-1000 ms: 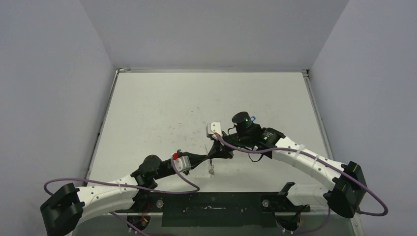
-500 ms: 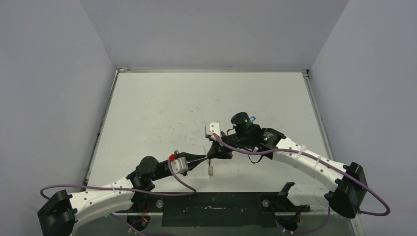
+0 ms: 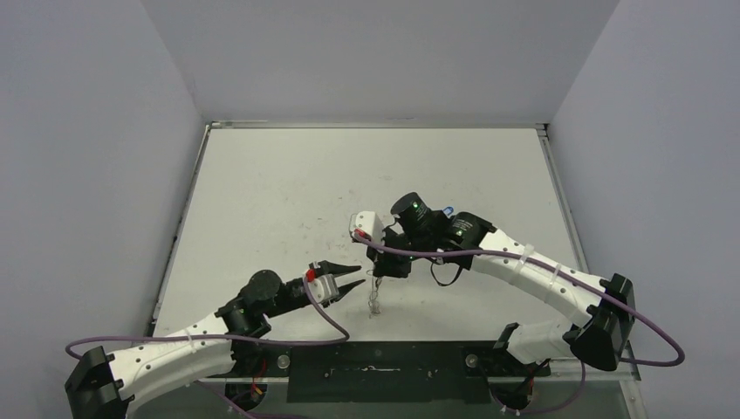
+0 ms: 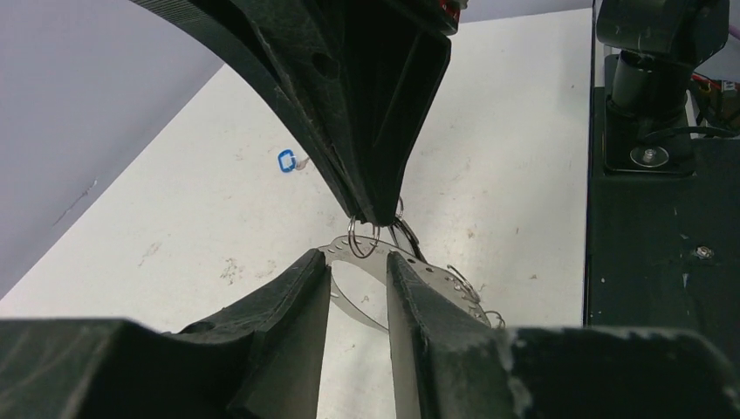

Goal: Put the keys on the keyring

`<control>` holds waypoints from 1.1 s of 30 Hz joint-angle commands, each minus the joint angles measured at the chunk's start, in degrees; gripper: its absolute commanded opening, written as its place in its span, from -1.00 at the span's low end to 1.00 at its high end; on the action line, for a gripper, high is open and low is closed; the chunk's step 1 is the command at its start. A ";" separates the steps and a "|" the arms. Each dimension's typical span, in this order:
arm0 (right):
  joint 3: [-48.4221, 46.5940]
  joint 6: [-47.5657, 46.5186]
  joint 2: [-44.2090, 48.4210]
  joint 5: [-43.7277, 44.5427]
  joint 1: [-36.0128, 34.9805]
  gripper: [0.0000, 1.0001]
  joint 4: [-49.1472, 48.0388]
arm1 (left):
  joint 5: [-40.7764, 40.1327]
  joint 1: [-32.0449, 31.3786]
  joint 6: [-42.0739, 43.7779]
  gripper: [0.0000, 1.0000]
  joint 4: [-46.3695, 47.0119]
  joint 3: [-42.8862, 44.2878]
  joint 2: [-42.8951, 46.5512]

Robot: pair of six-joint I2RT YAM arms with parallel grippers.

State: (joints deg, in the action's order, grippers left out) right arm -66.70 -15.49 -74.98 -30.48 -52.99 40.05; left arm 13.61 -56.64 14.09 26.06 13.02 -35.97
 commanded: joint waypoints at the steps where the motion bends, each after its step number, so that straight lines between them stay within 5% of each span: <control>1: -5.28 1.84 -2.01 4.72 -1.91 -1.00 4.22 | -0.31 -0.05 1.17 -0.41 -2.62 4.37 -1.87; 10: -7.30 2.30 -3.98 5.54 -4.11 -1.00 5.04 | 0.96 -0.02 2.14 -0.36 -2.63 6.69 -7.13; 20: -7.37 2.06 -4.03 6.26 -4.49 -1.00 4.37 | 3.36 0.01 2.33 -1.00 -2.47 7.23 -8.95; 26: -7.35 2.06 -3.73 7.13 -4.49 -1.00 3.84 | 2.80 0.00 1.87 -1.00 -2.49 6.22 -7.39; 33: -2.24 1.42 0.73 6.01 -3.12 -0.48 -2.63 | 1.08 0.03 0.15 -1.00 1.62 3.02 -5.10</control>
State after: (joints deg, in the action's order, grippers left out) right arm -71.42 -13.96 -78.37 -24.18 -57.04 43.86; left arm 15.29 -56.53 15.55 23.22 17.65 -42.87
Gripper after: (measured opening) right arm 0.230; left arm 0.011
